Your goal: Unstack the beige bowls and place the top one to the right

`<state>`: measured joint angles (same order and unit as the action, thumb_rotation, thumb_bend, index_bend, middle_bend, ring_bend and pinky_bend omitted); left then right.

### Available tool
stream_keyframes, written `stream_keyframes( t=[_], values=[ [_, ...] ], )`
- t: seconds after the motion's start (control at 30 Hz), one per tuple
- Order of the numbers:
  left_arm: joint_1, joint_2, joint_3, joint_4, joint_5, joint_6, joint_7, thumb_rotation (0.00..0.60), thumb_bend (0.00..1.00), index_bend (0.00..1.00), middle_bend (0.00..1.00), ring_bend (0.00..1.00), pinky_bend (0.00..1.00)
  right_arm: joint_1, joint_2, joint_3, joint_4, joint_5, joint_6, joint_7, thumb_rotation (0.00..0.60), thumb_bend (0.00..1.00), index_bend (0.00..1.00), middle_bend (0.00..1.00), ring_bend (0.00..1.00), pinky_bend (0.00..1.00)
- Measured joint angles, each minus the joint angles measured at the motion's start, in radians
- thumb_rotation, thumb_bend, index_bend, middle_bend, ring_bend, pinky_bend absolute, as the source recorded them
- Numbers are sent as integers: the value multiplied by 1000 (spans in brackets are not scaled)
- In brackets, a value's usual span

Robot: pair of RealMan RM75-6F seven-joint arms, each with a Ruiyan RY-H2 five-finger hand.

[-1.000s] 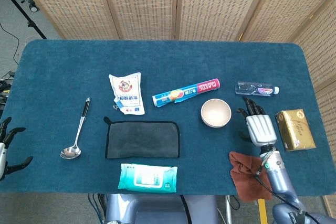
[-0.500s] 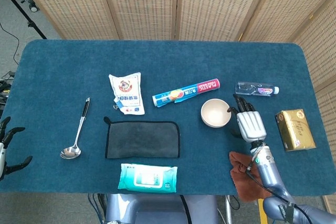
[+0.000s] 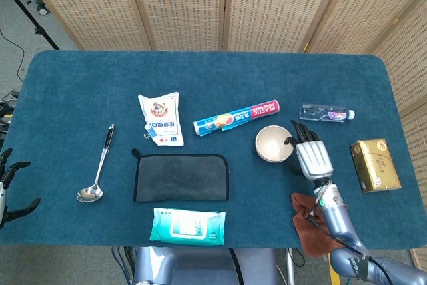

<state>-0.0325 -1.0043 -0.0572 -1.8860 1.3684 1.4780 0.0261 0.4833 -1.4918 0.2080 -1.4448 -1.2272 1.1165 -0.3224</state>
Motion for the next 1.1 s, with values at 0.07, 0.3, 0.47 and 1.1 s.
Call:
stream_keyframes(
  t=[0.07, 0.3, 0.47, 1.1],
  values=[
    [1, 0, 0, -1, 1, 2, -1, 600, 177, 264, 0, 0, 50, 3, -3, -2, 2, 3, 0, 0, 600, 260, 368, 13, 0, 160],
    [2, 2, -1, -1, 2, 4, -5, 600, 177, 264, 0, 0, 50, 10, -13, -7, 15, 10, -2, -1, 600, 260, 385, 13, 0, 160],
    [1, 2, -1, 1, 2, 2, -5, 600, 176, 264, 0, 0, 50, 14, -17, -14, 24, 12, -2, -1, 600, 260, 414, 13, 0, 160],
    [0, 0, 1, 0, 4, 0, 0, 600, 177, 264, 0, 0, 50, 28, -24, -15, 41, 25, -3, -4, 600, 260, 424, 13, 0, 181]
  ],
)
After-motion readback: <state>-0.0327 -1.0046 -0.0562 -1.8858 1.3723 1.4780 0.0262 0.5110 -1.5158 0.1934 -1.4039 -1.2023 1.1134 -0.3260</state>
